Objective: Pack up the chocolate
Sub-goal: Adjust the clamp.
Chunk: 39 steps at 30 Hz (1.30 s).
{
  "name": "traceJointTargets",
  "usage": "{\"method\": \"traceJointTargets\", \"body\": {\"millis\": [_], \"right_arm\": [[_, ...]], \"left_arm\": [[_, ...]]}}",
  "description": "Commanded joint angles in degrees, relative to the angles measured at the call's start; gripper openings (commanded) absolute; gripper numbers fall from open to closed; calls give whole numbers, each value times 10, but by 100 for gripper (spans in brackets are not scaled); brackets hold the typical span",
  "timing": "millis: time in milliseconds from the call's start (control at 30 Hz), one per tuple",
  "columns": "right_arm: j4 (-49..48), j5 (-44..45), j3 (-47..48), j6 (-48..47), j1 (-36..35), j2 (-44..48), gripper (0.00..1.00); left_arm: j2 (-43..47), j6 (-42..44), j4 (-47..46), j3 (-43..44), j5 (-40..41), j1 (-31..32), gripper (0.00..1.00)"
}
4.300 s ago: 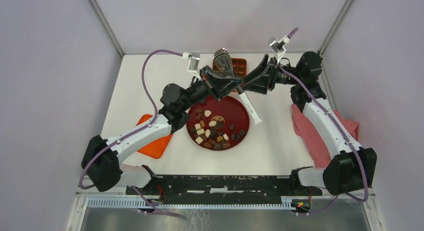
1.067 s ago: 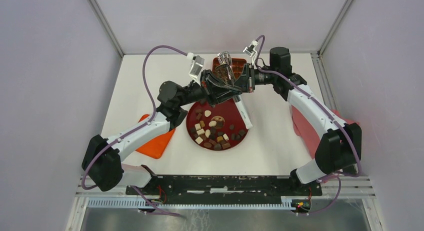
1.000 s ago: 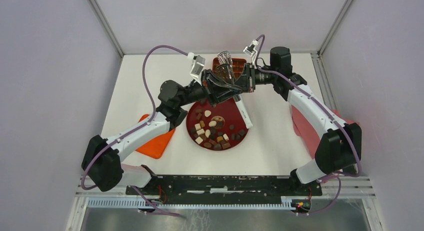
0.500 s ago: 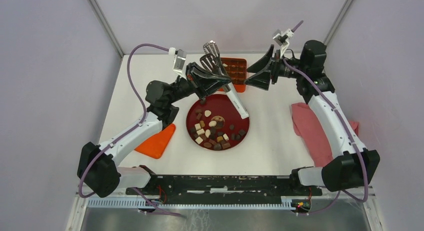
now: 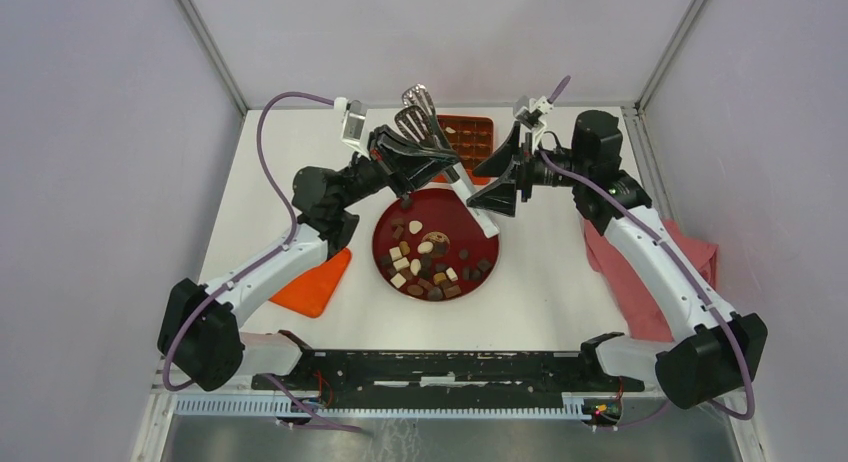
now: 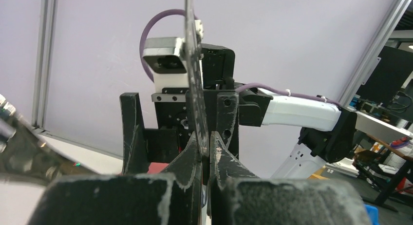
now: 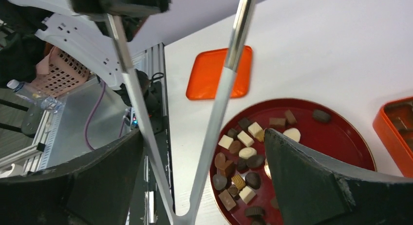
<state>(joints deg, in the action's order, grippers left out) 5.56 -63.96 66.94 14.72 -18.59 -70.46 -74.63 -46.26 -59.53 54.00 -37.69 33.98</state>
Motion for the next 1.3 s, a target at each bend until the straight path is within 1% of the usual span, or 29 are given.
{"method": "traceJointTargets", "body": {"millis": [0,100,200,300,367,433,500,567,700,867,1000,1067,1167,1267], "right_arm": [[26,61,-2,-28,-2,-10,98],[-31,31,-35,18,-20,-14,98],[-124,-11,-58,87,-42,-20,98],[-172,-17,-59,128,-59,-24,98],[-222,-11,-60,161,-60,-25,98],[-283,-12,-59,215,-60,-30,95],[-341,-19,-54,266,-60,-39,90],[-373,-25,-47,295,-60,-46,85],[-399,-33,-39,316,-65,-53,79],[-418,-41,-32,321,-85,-60,80],[-418,-40,-22,323,-89,-65,79],[-415,-38,-16,320,-89,-68,76],[-385,-35,-6,298,-89,-71,72],[-379,-35,-7,294,-89,-72,61]], "left_arm": [[2,-29,-66,23,24,-2,2],[-3,-42,-92,23,23,-1,2],[-20,-75,-137,25,23,-2,2],[-34,-95,-172,20,28,-2,2],[-40,-102,-185,17,29,0,2],[-45,-107,-192,12,31,2,2],[-46,-107,-194,4,33,5,2],[-45,-106,-196,-7,37,6,2],[-45,-105,-198,-16,44,5,2],[-60,-122,-216,-12,48,5,2],[-72,-137,-237,-12,50,5,2],[-73,-139,-238,-14,51,5,2],[-73,-137,-233,-16,53,5,2],[-75,-137,-228,-15,53,5,2]]}}
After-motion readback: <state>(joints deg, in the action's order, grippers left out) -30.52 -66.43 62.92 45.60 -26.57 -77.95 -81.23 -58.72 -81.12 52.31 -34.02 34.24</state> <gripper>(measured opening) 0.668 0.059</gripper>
